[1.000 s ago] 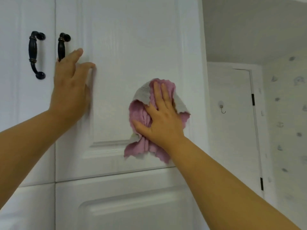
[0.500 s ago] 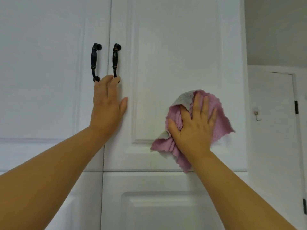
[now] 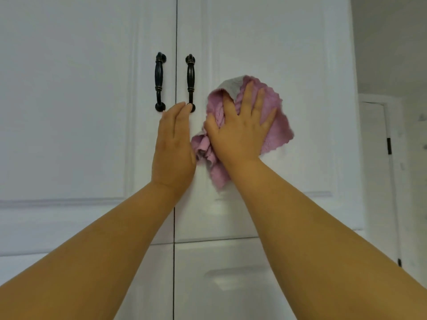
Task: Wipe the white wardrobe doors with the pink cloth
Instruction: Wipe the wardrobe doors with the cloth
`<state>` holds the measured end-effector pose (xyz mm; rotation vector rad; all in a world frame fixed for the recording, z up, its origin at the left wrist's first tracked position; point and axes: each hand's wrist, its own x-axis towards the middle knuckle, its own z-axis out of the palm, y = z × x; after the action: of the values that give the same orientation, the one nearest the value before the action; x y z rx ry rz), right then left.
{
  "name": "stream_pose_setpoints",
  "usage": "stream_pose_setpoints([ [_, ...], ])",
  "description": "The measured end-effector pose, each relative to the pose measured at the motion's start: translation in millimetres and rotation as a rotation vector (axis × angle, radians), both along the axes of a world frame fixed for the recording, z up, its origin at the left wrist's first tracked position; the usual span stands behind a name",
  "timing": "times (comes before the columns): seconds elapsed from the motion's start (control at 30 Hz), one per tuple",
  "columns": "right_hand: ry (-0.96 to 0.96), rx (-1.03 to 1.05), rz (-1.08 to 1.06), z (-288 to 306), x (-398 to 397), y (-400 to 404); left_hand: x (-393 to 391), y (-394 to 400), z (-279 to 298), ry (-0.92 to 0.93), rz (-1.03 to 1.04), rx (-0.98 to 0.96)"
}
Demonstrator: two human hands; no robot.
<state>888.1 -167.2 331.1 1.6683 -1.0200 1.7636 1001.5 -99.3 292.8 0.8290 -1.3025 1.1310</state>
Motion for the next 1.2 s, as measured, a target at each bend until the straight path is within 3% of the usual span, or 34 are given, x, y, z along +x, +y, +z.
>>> stream_pose_setpoints([
  [0.17, 0.037, -0.224, 0.106, -51.0, 9.5, -2.4, 6.5, 3.3, 14.3, -0.053, 0.028, -0.088],
  [0.2, 0.106, -0.185, 0.002, -85.5, -18.8, -0.6, -11.6, -10.4, -7.8, -0.036, -0.09, -0.038],
  [0.27, 0.163, -0.266, 0.023, -101.7, -31.6, -15.7, -13.5, -14.7, -14.3, -0.048, 0.017, -0.026],
  [0.5, 0.454, -0.376, 0.054, -91.6, -61.1, -26.8, -0.1, -10.8, -8.1, -0.057, 0.127, -0.064],
  [0.67, 0.707, -0.318, 0.127, -78.2, -114.9, -51.1, 1.3, -14.0, -6.4, -0.053, 0.168, -0.034],
  [0.9, 0.502, -0.31, 0.074, -97.9, -131.1, -64.8, -7.0, -18.4, -8.4, -0.002, 0.236, -0.061],
  [1.07, 0.38, -0.237, 0.186, -111.1, -75.0, -32.5, -8.6, -18.4, -9.2, 0.048, 0.247, -0.101],
  [1.2, 0.372, -0.236, 0.274, -113.5, -83.7, -31.9, -5.6, -19.3, -12.5, 0.09, 0.246, -0.143],
])
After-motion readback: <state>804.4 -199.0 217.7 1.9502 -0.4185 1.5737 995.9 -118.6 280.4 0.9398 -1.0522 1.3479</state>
